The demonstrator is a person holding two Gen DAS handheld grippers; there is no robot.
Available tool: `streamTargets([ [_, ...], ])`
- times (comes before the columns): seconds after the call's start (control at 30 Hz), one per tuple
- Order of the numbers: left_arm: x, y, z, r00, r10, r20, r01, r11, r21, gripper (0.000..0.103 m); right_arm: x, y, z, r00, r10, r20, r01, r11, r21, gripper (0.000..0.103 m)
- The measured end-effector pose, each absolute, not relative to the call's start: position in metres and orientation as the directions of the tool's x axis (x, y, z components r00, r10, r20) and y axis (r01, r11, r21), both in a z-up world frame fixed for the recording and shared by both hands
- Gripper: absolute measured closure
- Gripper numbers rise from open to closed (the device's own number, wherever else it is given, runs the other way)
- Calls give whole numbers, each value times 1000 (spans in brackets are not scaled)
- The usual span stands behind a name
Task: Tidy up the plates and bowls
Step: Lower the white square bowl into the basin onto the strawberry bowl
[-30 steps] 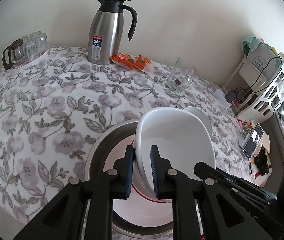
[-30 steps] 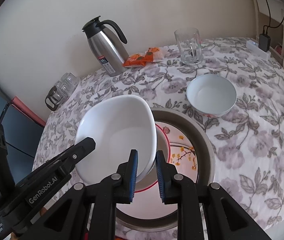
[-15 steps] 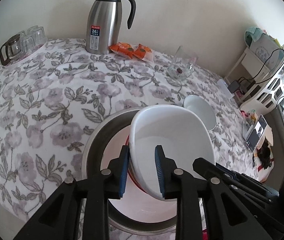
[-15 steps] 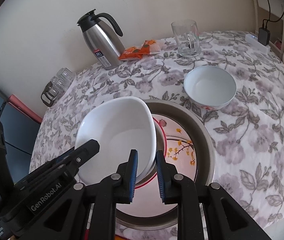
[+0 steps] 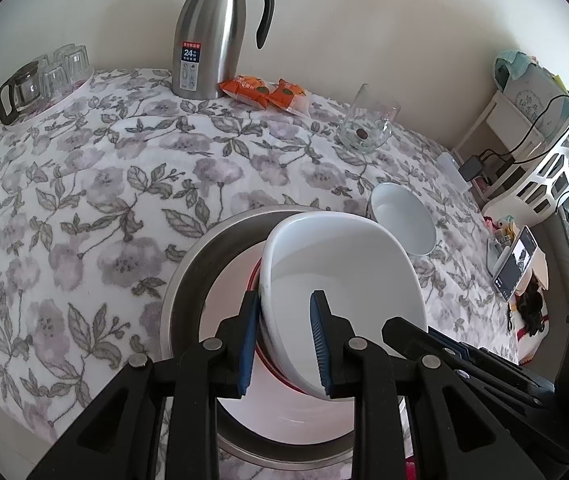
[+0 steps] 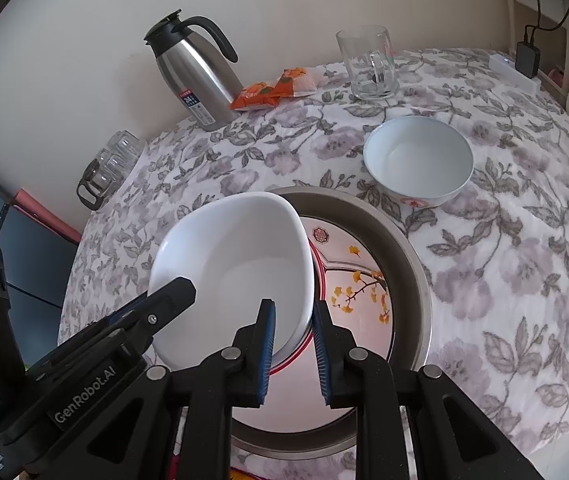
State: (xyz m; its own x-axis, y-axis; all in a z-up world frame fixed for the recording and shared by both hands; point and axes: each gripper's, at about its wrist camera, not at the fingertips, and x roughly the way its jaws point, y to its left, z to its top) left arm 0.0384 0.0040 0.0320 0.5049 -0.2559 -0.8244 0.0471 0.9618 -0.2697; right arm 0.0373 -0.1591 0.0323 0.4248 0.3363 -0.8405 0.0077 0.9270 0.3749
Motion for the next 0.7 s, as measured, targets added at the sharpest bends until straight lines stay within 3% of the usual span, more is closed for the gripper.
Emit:
streamTargets([
  [0.7, 38, 13, 38, 540, -257, -801, 24, 956, -291, 75, 37, -160, 35, 433, 340, -835, 10, 924, 382, 81],
])
